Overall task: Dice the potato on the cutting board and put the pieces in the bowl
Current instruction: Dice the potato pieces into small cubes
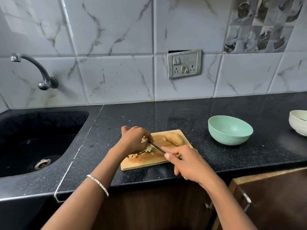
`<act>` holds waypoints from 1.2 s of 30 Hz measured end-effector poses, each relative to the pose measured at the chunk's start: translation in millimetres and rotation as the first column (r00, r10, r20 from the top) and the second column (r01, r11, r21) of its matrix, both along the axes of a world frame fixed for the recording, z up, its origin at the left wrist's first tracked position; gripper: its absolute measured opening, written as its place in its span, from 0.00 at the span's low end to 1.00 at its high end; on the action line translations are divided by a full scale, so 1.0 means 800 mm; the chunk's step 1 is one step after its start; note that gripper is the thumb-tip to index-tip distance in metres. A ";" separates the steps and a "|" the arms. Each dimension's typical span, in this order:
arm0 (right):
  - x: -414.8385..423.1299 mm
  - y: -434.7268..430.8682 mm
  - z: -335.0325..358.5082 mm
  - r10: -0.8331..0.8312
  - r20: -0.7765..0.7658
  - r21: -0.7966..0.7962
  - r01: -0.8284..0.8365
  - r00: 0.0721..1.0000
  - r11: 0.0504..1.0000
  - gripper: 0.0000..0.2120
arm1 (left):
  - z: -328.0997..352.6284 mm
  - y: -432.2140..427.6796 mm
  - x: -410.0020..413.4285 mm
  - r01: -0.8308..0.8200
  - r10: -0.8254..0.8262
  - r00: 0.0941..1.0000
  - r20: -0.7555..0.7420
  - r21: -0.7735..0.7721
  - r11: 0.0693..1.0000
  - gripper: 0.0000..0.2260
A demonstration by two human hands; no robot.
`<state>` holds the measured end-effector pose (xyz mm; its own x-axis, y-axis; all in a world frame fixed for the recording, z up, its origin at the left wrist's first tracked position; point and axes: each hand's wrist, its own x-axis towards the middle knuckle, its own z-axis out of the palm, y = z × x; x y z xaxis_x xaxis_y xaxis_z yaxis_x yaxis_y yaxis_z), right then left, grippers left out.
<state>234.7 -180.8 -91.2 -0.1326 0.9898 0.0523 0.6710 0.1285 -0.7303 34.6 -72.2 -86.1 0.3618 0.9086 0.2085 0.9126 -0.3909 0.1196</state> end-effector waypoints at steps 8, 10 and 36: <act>0.049 0.004 0.014 -0.078 -0.231 -0.118 0.052 0.970 0.992 0.13 | 0.002 0.002 -0.012 -0.130 0.130 0.992 0.006 0.013 0.991 0.09; 0.055 0.007 0.012 -0.119 -0.257 -0.106 0.094 0.959 0.990 0.14 | 0.000 0.002 -0.010 -0.141 0.140 0.990 0.033 0.030 0.990 0.09; 0.055 0.017 -0.017 -0.190 -0.416 -0.129 0.149 0.889 0.980 0.15 | -0.005 0.015 0.053 -0.356 0.334 0.923 0.191 0.092 0.930 0.10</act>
<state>279.0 -167.2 -104.5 0.0526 0.9983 -0.0254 0.2997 -0.0400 -0.9532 77.0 -60.2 -90.0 -0.0203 0.9339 0.3569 0.9638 -0.0767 0.2555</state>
